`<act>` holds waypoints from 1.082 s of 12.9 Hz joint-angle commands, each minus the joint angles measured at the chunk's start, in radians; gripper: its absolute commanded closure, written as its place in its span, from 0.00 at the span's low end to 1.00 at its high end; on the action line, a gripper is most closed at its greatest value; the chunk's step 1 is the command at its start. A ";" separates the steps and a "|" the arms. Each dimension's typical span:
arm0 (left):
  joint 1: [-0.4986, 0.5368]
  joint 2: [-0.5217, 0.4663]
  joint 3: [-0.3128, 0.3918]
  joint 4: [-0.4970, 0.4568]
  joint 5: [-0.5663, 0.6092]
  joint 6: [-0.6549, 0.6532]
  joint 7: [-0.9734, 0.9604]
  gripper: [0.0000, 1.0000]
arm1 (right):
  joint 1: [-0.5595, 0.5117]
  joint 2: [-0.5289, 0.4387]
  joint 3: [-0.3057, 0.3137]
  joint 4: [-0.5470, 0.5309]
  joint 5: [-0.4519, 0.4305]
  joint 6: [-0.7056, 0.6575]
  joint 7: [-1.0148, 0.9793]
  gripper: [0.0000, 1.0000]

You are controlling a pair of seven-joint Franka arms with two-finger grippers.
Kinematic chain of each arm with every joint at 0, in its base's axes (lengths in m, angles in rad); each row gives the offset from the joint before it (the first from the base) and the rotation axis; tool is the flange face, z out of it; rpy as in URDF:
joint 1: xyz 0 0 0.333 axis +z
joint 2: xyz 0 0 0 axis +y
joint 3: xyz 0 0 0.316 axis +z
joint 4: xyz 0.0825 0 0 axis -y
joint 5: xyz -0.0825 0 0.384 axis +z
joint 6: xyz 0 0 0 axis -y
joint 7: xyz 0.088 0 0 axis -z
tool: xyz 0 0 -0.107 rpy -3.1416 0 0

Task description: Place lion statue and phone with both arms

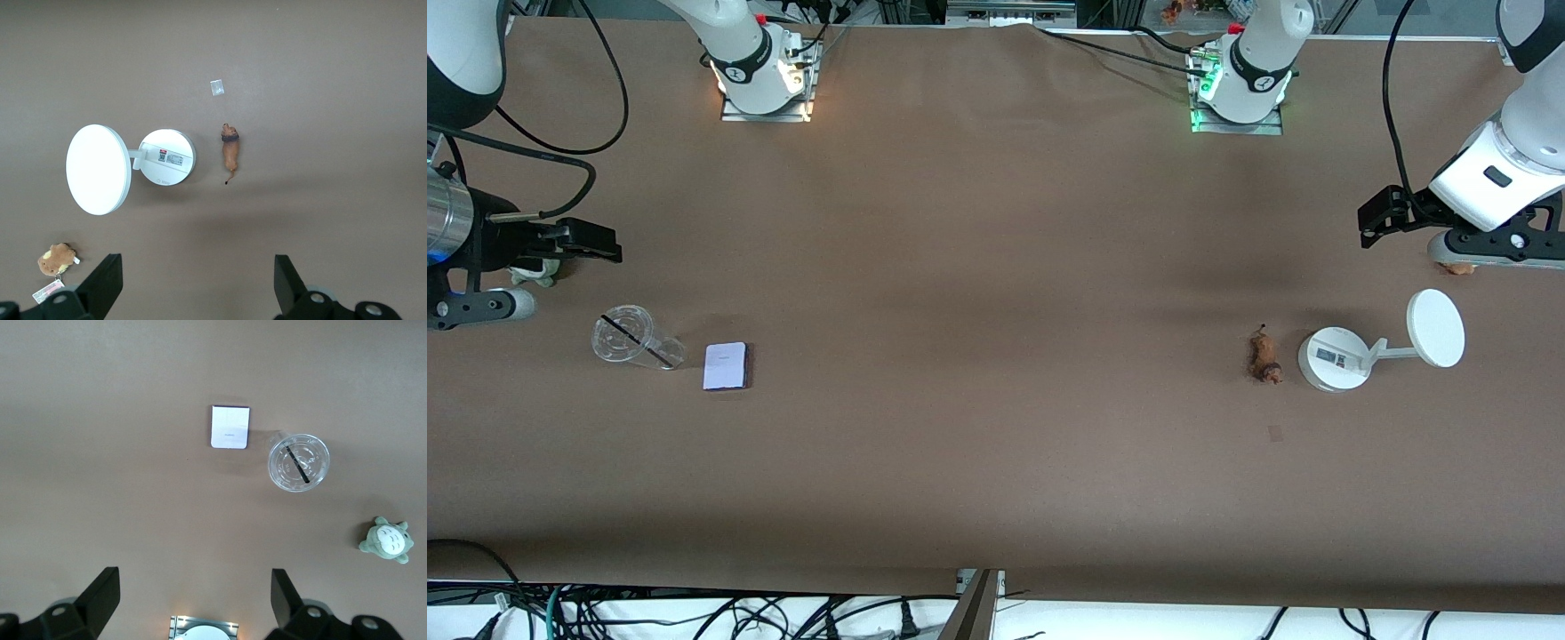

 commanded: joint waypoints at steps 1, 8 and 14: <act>0.000 -0.009 0.001 0.007 -0.016 -0.018 0.010 0.00 | -0.007 -0.047 0.016 -0.015 -0.016 -0.021 0.012 0.00; -0.002 -0.009 0.001 0.009 -0.016 -0.018 0.011 0.00 | -0.137 -0.413 0.166 -0.543 -0.099 0.213 0.008 0.00; -0.002 -0.008 0.001 0.009 -0.016 -0.016 0.011 0.00 | -0.182 -0.425 0.171 -0.587 -0.098 0.232 -0.004 0.00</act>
